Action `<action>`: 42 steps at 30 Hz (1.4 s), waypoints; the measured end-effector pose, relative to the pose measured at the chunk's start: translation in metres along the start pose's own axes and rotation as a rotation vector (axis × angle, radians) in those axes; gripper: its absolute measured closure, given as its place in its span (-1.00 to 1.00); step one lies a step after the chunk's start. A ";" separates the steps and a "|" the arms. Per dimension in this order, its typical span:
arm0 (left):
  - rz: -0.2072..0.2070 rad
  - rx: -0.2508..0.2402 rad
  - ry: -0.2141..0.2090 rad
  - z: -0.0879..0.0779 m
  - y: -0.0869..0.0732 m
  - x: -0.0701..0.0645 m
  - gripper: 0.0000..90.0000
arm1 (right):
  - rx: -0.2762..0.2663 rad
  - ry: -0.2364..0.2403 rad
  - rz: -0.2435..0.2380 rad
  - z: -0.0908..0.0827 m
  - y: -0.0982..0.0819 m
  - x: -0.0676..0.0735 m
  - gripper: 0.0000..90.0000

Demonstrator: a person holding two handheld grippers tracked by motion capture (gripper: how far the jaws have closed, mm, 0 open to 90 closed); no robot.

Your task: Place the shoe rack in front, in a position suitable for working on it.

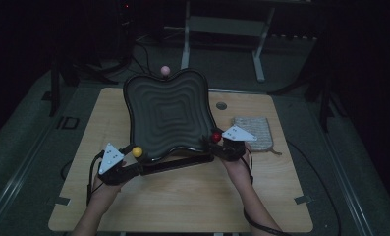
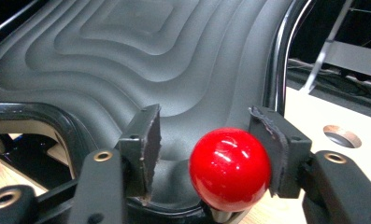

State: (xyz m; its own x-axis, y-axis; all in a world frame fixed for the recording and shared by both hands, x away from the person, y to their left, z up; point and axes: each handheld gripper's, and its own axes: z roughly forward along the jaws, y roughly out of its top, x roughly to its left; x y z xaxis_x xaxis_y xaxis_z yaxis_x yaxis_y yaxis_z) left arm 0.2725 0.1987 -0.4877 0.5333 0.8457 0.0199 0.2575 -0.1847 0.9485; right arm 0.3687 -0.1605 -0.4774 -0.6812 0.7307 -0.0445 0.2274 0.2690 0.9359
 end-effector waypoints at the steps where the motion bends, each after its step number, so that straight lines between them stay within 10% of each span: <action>1: 0.003 -0.001 0.002 0.001 0.000 0.000 -0.02 | 0.003 -0.003 -0.008 0.000 0.000 0.000 0.01; 8: -0.011 -0.013 0.023 0.003 -0.002 0.001 0.30 | 0.005 -0.029 -0.009 -0.001 0.001 -0.003 0.31; 42: -0.004 0.003 -0.048 -0.011 -0.004 -0.030 0.31 | -0.006 -0.008 -0.007 -0.037 -0.014 -0.003 0.32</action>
State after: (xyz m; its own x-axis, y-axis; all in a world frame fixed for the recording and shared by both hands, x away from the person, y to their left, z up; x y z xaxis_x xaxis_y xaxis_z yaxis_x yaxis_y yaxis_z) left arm 0.2463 0.1795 -0.4883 0.5705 0.8213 0.0011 0.2617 -0.1831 0.9476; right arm 0.3413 -0.1895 -0.4774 -0.6771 0.7340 -0.0539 0.2187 0.2706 0.9375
